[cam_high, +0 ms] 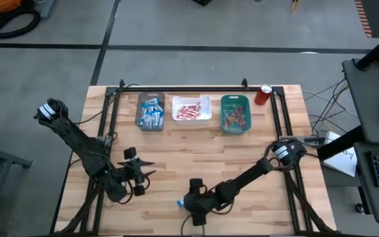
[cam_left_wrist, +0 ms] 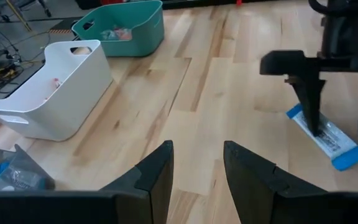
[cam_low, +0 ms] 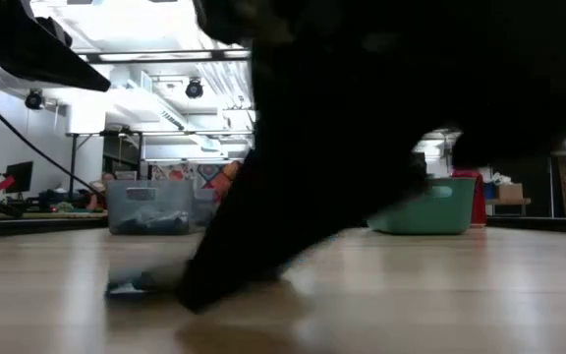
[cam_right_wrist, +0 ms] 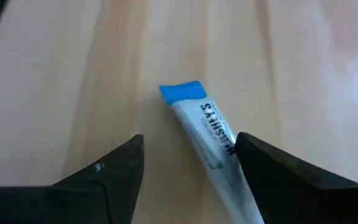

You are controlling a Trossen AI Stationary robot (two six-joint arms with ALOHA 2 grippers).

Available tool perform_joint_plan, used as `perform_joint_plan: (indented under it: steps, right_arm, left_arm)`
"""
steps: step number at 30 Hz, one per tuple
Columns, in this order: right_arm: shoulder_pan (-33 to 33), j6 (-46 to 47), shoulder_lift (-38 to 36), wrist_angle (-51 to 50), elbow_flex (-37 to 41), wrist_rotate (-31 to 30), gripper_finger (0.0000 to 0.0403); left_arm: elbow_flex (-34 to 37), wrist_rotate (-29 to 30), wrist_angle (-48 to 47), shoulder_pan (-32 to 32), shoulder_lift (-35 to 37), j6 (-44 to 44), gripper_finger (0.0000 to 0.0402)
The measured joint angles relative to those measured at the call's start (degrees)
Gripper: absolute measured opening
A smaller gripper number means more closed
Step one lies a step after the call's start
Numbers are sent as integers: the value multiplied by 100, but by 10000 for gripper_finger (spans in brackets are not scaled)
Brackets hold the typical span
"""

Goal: Sort candy
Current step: Put the white chocolate into the gray bin

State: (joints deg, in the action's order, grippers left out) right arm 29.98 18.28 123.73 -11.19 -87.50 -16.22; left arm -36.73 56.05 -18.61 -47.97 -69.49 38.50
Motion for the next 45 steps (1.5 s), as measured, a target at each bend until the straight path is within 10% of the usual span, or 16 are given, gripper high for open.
perform_joint_plan:
  steps: [17, 26, 45]
  right_arm:
    - [-511, 4, -55, -311, -29, 655, 24]
    - [-1009, -870, -305, 351, 224, 1042, 22]
    - [-1432, -2095, -735, 2586, 552, 595, 20]
  left_arm:
    - [7, -497, 286, 0, -252, -479, 125]
    - [144, -1277, 2103, 7, -249, -2035, 150]
    - [570, -292, 2260, 17, -254, -1195, 203]
